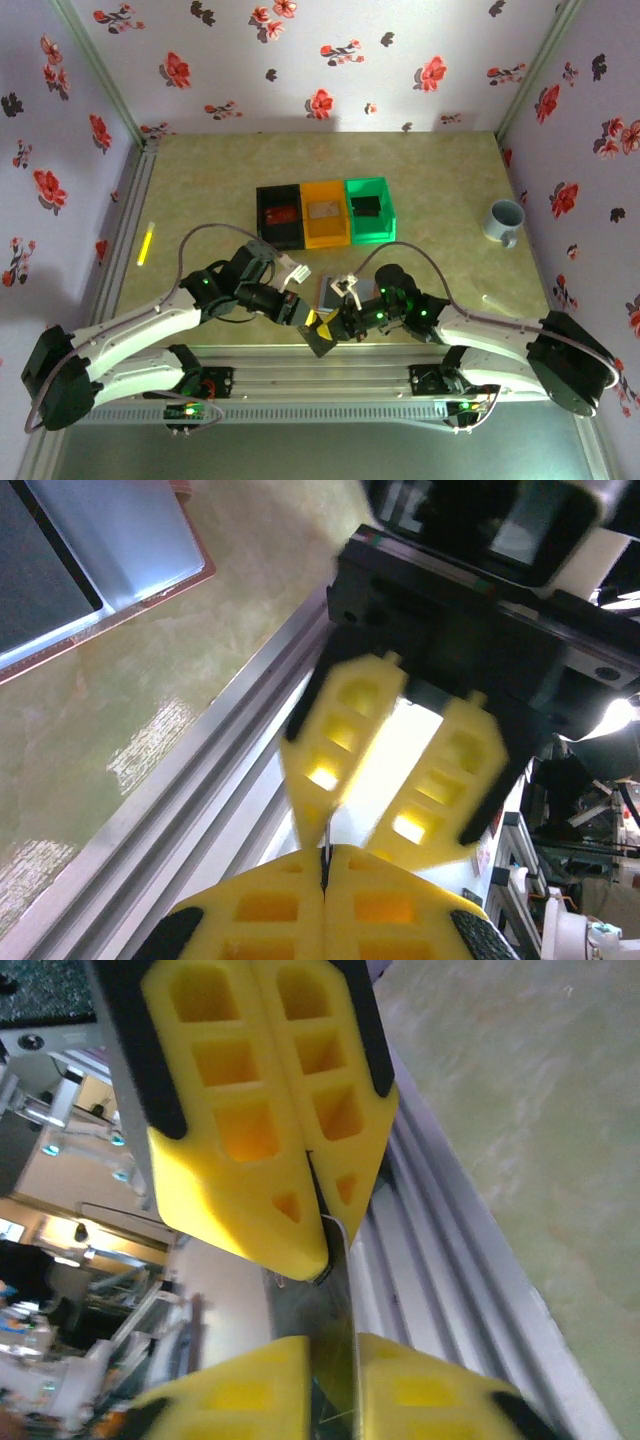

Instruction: Take the credit cards out of the card holder

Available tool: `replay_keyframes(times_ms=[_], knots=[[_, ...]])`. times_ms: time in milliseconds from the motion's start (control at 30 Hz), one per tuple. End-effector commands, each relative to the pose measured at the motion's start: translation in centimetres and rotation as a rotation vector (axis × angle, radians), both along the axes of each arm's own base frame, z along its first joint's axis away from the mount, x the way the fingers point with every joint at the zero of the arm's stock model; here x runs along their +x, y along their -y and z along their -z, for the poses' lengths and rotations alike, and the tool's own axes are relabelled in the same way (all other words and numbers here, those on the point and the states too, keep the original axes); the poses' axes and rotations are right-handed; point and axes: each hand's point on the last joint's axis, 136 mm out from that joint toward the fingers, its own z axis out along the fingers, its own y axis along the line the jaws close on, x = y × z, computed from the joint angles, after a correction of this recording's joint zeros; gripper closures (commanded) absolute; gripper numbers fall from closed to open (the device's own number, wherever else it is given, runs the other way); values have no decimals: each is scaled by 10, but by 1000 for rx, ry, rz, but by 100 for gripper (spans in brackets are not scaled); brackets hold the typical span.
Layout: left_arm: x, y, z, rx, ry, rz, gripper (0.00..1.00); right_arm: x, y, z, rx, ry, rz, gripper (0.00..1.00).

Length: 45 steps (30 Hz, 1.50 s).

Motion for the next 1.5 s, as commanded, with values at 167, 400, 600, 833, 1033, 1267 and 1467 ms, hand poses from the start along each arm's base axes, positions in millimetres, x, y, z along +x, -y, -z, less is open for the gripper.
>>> replay_keyframes(times_ms=[167,400,600,833,1033,1267,1467], knots=[[11,-14,-12,10,122,-80,100,39,29,-17,-9,169,261,46],[37,-35,-37,-80,250,-311,100,66,78,-46,23,270,555,26],[53,-39,-48,-236,246,-477,100,77,101,-48,23,257,708,20],[68,-30,-61,-402,220,-572,100,74,78,-50,205,109,652,25],[69,-20,-65,-464,206,-569,100,77,69,-40,230,50,641,32],[65,-8,-63,-477,201,-547,100,69,50,-45,231,69,564,41],[63,-3,-65,-491,202,-538,100,61,33,-45,197,104,502,49]])
